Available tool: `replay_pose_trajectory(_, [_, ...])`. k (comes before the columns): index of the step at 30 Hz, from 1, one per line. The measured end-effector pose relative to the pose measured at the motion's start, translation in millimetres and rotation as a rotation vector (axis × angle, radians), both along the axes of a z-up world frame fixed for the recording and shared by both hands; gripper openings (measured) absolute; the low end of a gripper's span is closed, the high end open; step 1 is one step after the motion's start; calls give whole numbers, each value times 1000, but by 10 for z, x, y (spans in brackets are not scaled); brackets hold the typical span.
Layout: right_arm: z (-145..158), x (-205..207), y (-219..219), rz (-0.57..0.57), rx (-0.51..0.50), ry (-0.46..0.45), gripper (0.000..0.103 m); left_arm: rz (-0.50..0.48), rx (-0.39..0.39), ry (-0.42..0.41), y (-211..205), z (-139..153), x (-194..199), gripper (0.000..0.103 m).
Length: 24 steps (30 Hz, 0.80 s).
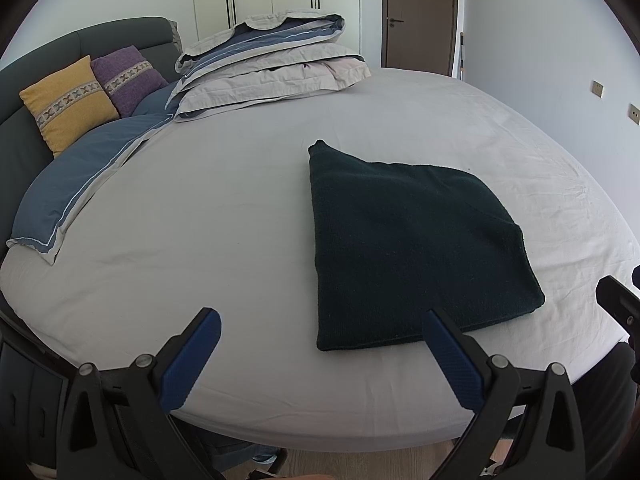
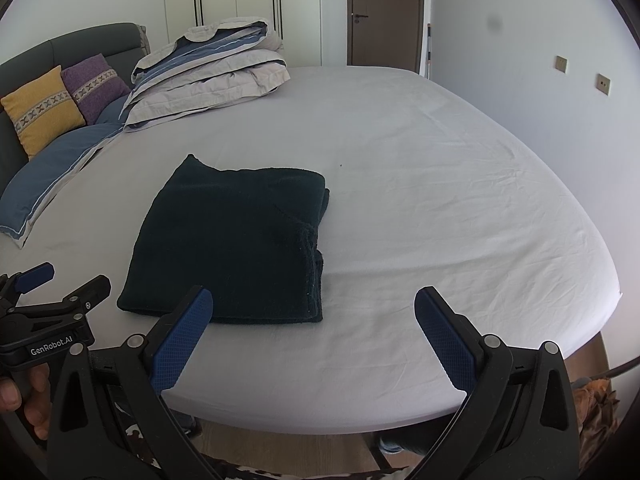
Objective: Fold small clothes
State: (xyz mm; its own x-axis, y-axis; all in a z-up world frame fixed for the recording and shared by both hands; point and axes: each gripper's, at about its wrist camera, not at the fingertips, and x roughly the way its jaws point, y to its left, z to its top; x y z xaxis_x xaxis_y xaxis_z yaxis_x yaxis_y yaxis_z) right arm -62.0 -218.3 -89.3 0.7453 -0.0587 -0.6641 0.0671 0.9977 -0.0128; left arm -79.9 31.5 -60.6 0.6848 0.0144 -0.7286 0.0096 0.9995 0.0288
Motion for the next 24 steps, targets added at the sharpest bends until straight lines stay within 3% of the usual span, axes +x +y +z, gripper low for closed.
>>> replay_pose_trajectory(24, [-31, -3, 10, 5, 4, 3, 103, -2, -2, 1, -2, -9, 7, 103])
